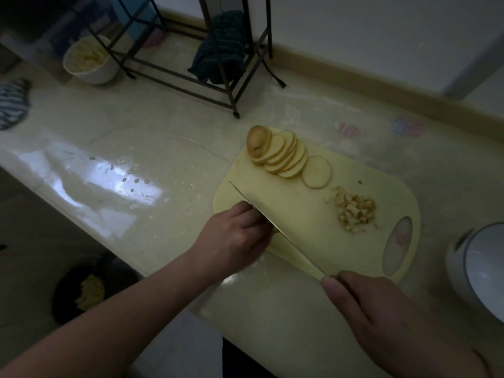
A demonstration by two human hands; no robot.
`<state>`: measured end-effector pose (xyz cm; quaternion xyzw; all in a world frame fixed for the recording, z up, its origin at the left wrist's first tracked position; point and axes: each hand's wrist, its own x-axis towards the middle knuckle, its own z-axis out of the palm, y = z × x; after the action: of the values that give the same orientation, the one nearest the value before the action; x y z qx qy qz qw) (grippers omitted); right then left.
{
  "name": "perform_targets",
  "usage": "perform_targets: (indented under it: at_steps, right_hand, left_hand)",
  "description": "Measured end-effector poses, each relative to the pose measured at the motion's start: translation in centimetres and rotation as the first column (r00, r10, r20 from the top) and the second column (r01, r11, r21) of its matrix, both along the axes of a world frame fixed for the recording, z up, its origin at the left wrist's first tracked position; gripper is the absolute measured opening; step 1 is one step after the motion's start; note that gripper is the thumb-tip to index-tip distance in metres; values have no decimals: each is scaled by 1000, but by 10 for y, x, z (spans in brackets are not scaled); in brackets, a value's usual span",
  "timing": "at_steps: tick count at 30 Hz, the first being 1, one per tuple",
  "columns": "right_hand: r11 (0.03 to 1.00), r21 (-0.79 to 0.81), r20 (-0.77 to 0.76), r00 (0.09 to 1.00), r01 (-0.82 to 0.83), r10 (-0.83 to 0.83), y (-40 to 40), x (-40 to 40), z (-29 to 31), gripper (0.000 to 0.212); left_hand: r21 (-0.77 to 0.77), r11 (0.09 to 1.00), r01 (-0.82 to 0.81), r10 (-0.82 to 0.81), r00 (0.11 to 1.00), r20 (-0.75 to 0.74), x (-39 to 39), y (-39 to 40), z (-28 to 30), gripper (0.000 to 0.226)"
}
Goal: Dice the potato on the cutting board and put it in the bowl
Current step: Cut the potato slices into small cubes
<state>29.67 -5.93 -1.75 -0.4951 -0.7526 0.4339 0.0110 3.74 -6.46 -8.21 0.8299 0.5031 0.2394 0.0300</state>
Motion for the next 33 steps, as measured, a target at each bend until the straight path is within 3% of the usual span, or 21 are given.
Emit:
perform_targets:
  at_steps: [9,14,19,22,29,33]
  right_hand:
    - [1000,-12,65,998,-21,22,-5,13,-1,89]
    - [999,21,-11,999,-49,49,8,-20,-5,58]
    - [999,-49,-38,999,4,-6,19,-10,2,56]
    - [996,-90,-53,998,28,-33,19,-5,6,44]
    - [997,-77,-78,997,22,-28,9,-9,7,62]
    - [999,-52,-81,997,-8,3,4,-7,4,60]
  left_hand:
    - [-5,1000,4,-4,999,33,2,-1,-1,6]
    - [-13,1000,15,-14,999,33,1,0,-2,9]
    - [-24,1000,15,-14,1000,7,-1,-1,-4,9]
    - [-32,999,6,-6,1000,17,-1,-1,-5,15]
    - [-23,1000,5,-5,1000,3,-1,-3,-4,16]
    - [-17,1000,-11,11,1000,10,-2,-7,-5,12]
